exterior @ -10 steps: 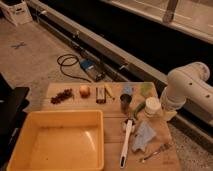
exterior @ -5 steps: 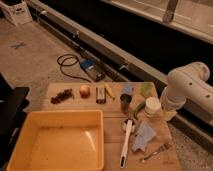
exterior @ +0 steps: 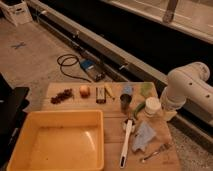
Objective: Stack cups into tray
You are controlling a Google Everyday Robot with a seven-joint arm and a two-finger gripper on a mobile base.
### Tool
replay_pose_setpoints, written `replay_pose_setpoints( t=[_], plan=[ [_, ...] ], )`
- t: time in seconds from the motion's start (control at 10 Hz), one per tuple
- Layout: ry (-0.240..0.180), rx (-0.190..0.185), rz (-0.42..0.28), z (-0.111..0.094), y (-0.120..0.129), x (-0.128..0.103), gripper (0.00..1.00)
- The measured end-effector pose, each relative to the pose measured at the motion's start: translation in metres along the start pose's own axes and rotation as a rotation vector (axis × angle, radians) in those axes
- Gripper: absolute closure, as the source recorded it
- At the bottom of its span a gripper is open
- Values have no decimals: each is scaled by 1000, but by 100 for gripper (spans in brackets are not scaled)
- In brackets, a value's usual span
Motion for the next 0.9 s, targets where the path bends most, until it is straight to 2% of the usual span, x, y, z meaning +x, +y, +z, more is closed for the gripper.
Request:
replay_pose_setpoints(
  t=[0.6,0.8,0.9],
  plan=[
    [-1,3,-1,0,-1,0,35],
    [-51,34,-39,-10,-10,-12,35],
    [-77,46,-71,-15,-16,-28,35]
  ],
)
